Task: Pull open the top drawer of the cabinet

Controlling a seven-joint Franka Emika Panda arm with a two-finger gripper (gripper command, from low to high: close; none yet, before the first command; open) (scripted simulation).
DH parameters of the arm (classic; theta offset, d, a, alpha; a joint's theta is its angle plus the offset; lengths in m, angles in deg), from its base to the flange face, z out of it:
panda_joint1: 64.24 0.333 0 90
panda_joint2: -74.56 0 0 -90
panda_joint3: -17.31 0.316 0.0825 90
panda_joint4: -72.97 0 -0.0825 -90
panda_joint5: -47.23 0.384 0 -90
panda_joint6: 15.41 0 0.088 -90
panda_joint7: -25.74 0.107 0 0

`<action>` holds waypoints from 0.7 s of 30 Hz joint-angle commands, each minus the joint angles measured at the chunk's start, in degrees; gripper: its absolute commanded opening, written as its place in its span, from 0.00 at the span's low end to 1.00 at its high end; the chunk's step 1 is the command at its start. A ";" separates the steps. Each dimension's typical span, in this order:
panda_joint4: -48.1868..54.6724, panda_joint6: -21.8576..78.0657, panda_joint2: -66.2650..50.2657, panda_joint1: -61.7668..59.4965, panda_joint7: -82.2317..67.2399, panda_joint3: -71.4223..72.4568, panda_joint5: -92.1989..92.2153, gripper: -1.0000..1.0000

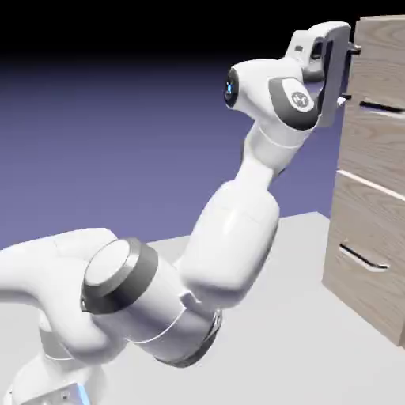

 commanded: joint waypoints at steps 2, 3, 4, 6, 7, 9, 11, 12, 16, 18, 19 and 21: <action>1.75 1.43 2.01 3.76 -1.14 -2.15 -4.99 0.50; 2.63 2.15 3.02 5.63 -1.71 -3.23 -7.48 0.50; 2.94 2.41 3.39 6.31 -1.92 -3.62 -8.38 0.50; 5.02 1.69 3.17 7.66 -2.35 -3.84 -8.53 0.50; 7.09 0.97 2.95 9.01 -2.78 -4.06 -8.69 0.50; 11.25 -0.47 2.52 11.72 -3.64 -4.51 -8.99 0.50; 14.34 -1.54 2.20 13.73 -4.29 -4.84 -9.22 0.50; 14.34 -1.54 2.20 13.73 -4.29 -4.84 -9.22 0.00; 8.12 0.66 2.87 9.74 -2.97 -4.22 -8.89 0.00; 3.96 2.09 3.34 7.03 -2.17 -3.72 -8.52 0.00; 1.89 2.80 3.58 5.66 -1.80 -3.44 -8.28 0.00; -2.26 4.19 4.09 2.87 -1.09 -2.81 -7.69 0.00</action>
